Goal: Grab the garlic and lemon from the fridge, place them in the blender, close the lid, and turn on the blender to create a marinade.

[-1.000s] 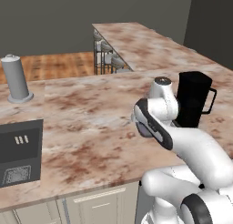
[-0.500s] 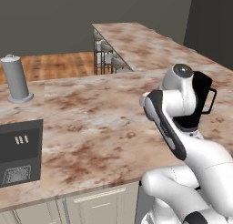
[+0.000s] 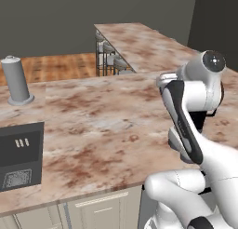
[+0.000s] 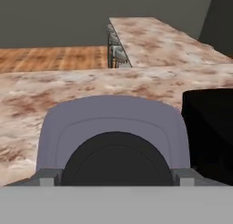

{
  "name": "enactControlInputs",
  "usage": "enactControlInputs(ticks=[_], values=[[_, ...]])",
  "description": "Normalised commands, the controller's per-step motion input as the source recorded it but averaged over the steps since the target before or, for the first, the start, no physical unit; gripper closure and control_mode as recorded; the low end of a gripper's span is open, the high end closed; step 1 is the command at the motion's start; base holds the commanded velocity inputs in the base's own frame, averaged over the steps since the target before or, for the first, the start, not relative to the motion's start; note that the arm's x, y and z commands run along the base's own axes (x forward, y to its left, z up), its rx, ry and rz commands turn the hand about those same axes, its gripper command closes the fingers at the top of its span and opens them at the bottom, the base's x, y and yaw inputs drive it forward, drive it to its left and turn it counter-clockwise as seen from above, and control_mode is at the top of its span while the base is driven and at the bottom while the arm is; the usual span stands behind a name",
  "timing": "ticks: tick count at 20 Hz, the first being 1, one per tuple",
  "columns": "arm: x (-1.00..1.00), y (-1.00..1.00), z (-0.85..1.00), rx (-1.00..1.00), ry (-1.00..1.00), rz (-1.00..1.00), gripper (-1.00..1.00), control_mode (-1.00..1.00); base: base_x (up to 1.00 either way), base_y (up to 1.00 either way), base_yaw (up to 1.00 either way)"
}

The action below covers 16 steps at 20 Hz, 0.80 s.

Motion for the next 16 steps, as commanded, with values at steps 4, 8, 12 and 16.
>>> enactControlInputs(ticks=[4, 8, 12, 16], values=[[-0.19, -0.49, 1.0, 0.0, -0.26, -0.04, 1.0, -1.0, 0.0, 0.0, 0.0], [-0.17, -0.54, 0.99, 0.0, -0.25, -0.06, 1.0, -1.0, 0.0, 0.0, 0.0], [-0.04, -0.73, 0.59, 0.01, -0.11, -0.1, 1.0, -1.0, 0.0, 0.0, 0.0], [0.09, -0.77, 0.03, 0.02, 0.12, -0.01, 1.0, -1.0, 0.0, 0.0, 0.0]])
